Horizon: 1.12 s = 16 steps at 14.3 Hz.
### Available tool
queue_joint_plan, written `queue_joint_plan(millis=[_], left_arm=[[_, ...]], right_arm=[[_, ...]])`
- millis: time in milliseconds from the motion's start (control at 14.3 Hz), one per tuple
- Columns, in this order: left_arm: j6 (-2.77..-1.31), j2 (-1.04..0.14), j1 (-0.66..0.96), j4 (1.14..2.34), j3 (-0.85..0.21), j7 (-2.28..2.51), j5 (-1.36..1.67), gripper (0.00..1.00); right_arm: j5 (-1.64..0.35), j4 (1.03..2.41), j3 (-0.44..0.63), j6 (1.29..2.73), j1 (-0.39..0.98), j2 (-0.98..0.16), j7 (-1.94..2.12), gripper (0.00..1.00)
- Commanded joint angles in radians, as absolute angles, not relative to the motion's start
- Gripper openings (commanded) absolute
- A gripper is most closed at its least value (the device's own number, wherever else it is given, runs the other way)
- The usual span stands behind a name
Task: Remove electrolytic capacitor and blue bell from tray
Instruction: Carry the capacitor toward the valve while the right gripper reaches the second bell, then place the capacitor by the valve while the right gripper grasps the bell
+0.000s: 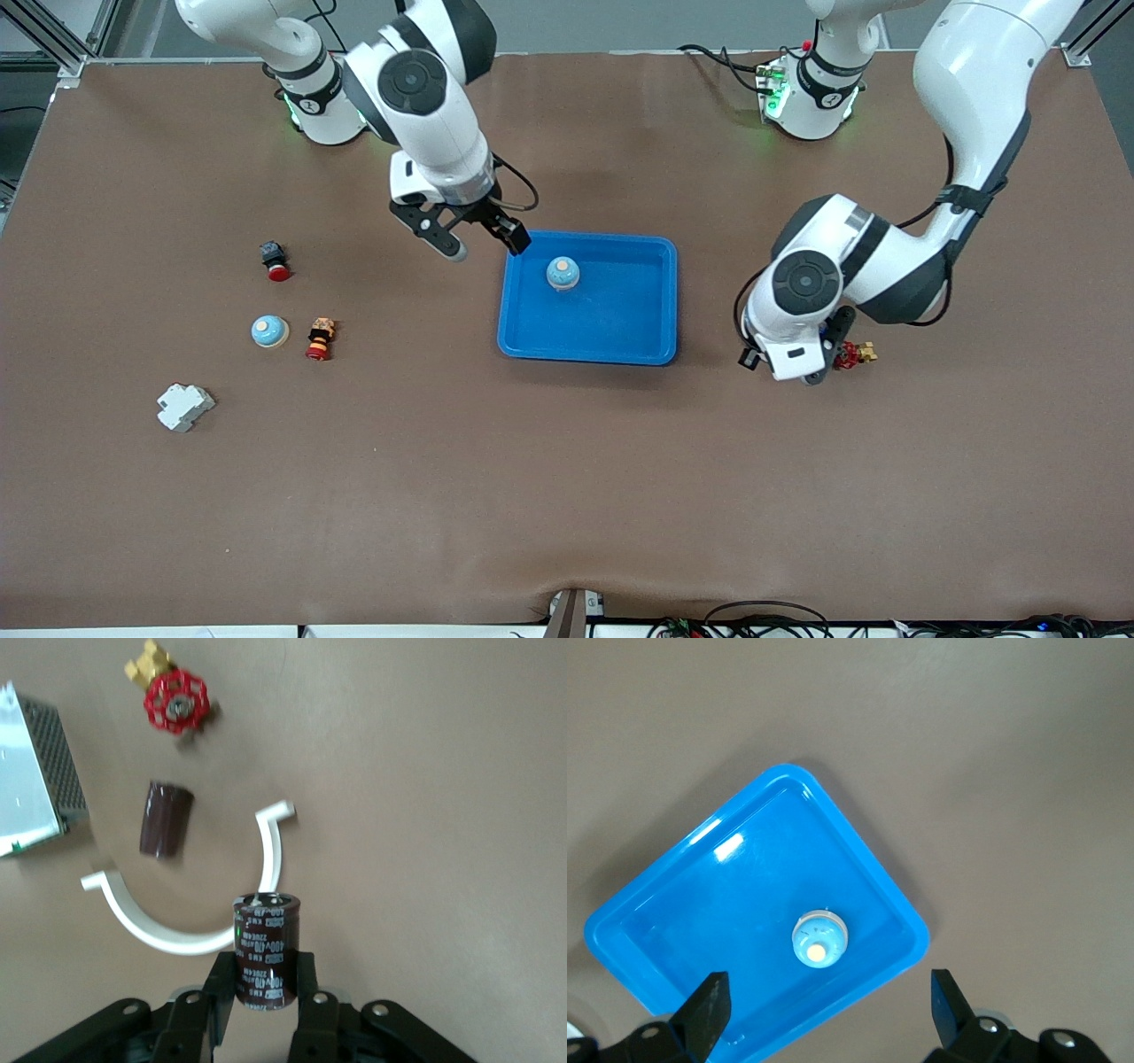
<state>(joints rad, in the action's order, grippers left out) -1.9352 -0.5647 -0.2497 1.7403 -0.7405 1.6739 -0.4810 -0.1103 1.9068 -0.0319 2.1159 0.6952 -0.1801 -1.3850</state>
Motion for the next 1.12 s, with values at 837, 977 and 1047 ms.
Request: queue_joint_plan(millis=[837,977,1047], left_arm=[[-2.044,-0.646,-0.673,1.856,-0.750,1.166,-0.787,0.00],[-2.083,-0.663,-0.690,1.867,-0.749,1.166,-0.830,0.00],[-2.083,-0.664,-0.698,1.870,-0.749,1.166,-0.847,0.00]], right_arm=[[-0.069,1.871,-0.014,2.350,0.818,-0.465,-1.572,1.00],[-0.067,1.871,-0.012,2.361,0.831,-0.483,-1.598,1.00],[-0.067,1.873,-0.011,2.374,0.837,-0.492,-1.612,1.00]])
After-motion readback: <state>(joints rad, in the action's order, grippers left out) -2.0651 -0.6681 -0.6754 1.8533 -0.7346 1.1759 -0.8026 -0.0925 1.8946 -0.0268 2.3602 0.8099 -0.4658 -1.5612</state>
